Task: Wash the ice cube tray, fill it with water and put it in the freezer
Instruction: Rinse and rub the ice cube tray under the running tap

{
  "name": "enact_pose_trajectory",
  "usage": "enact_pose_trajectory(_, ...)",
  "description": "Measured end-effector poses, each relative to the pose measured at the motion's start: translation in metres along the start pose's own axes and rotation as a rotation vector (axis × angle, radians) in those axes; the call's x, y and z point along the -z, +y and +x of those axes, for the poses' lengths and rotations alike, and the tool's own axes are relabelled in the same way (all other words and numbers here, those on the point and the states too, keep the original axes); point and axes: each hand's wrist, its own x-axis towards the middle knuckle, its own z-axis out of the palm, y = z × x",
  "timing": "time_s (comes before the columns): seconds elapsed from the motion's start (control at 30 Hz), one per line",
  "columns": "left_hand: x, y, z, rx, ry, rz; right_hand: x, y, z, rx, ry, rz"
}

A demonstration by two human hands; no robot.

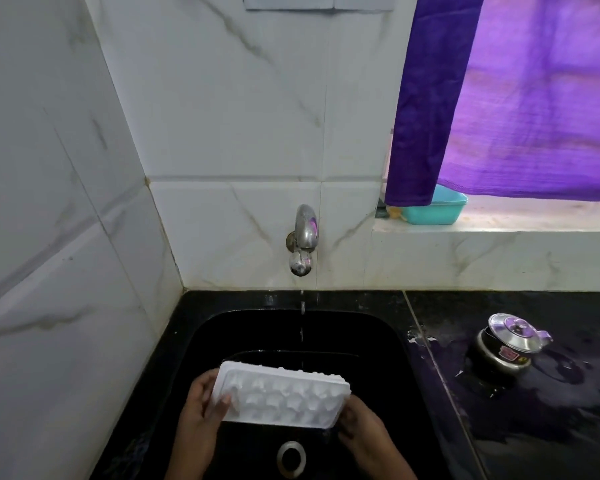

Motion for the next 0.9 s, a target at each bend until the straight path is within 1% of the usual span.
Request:
enact_pose_trajectory(0.03,-0.007,0.01,-0.004,0.003,0.003,-0.025,0.0,-0.002,-0.005,-0.03,-0.012,0.086)
enact_pose_trajectory(0.07,-0.011,0.016,-0.006,0.008,0.051,-0.031,0.001,-0.005,-0.011,-0.047,-0.028,0.148)
enact_pose_trajectory(0.1,-0.013,0.015,-0.006,-0.001,0.059,-0.008,0.002,-0.007,-0.015,-0.053,-0.047,0.197)
enact_pose_trajectory(0.17,-0.016,0.014,-0.011,0.006,0.029,-0.045,0.006,-0.009,-0.023,-0.043,-0.087,0.279)
enact_pose_trajectory(0.2,-0.018,0.013,-0.011,0.067,0.054,-0.105,0.008,-0.01,-0.026,-0.03,-0.107,0.304)
enact_pose_trajectory(0.27,-0.015,0.007,-0.012,0.108,0.095,-0.267,0.01,-0.017,-0.038,0.02,-0.146,0.301)
enact_pose_trajectory(0.3,-0.015,0.007,-0.013,0.113,0.078,-0.284,0.01,-0.021,-0.044,0.059,-0.161,0.276)
enact_pose_trajectory(0.37,-0.015,0.011,-0.012,0.126,0.02,-0.244,0.01,-0.031,-0.052,0.166,-0.177,0.202)
enact_pose_trajectory(0.4,-0.014,0.012,-0.012,0.129,0.033,-0.227,0.01,-0.036,-0.054,0.23,-0.16,0.128)
enact_pose_trajectory(0.47,-0.013,0.017,-0.01,0.102,0.065,-0.192,0.011,-0.041,-0.053,0.339,-0.065,-0.102)
enact_pose_trajectory(0.5,-0.014,0.019,-0.011,0.098,0.052,-0.167,0.011,-0.042,-0.053,0.371,0.024,-0.223)
enact_pose_trajectory(0.53,-0.015,0.02,-0.009,0.097,0.034,-0.128,0.012,-0.044,-0.053,0.388,0.112,-0.316)
enact_pose_trajectory(0.57,-0.015,0.022,-0.007,0.116,0.019,-0.081,0.012,-0.044,-0.053,0.39,0.162,-0.376)
enact_pose_trajectory(0.63,-0.014,0.019,-0.004,0.158,-0.058,0.097,0.012,-0.044,-0.047,0.353,0.153,-0.525)
enact_pose_trajectory(0.7,-0.016,0.024,0.001,0.25,-0.157,0.288,0.008,-0.049,-0.043,0.293,0.131,-0.71)
enact_pose_trajectory(0.77,-0.022,0.04,0.007,0.36,-0.135,0.357,0.001,-0.062,-0.049,0.327,0.158,-0.856)
enact_pose_trajectory(0.8,-0.027,0.052,0.011,0.371,-0.112,0.388,-0.003,-0.072,-0.053,0.404,0.178,-0.897)
enact_pose_trajectory(0.83,-0.03,0.063,0.016,0.308,-0.111,0.4,-0.007,-0.082,-0.058,0.519,0.197,-0.901)
enact_pose_trajectory(0.9,-0.029,0.073,0.02,0.0,-0.111,0.36,-0.015,-0.096,-0.074,0.78,0.226,-0.783)
